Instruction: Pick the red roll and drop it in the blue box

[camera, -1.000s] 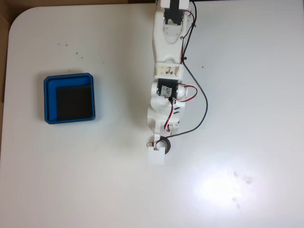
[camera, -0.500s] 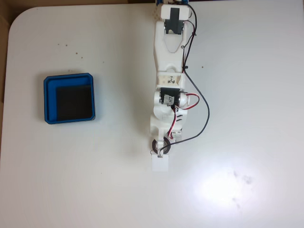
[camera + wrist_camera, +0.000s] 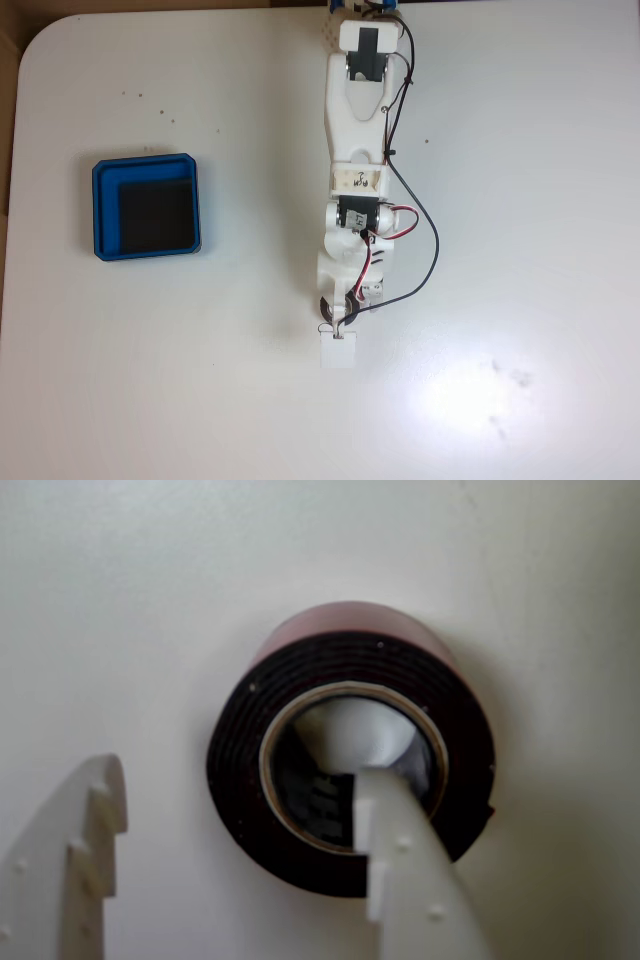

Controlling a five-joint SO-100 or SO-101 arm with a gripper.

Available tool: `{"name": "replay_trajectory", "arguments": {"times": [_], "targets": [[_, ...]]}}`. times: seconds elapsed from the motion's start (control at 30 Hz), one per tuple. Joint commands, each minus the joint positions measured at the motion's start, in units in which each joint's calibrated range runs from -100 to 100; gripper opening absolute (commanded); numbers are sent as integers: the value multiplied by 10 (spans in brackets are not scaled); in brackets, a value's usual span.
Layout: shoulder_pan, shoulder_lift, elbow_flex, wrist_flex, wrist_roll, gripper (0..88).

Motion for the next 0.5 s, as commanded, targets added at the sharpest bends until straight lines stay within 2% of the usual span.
{"name": "replay_trajectory", "arguments": {"times": [0.0,0.47], "targets": [[3,-9,-40,-10,2,213],[7,7,-39,-11,6,213]]}}
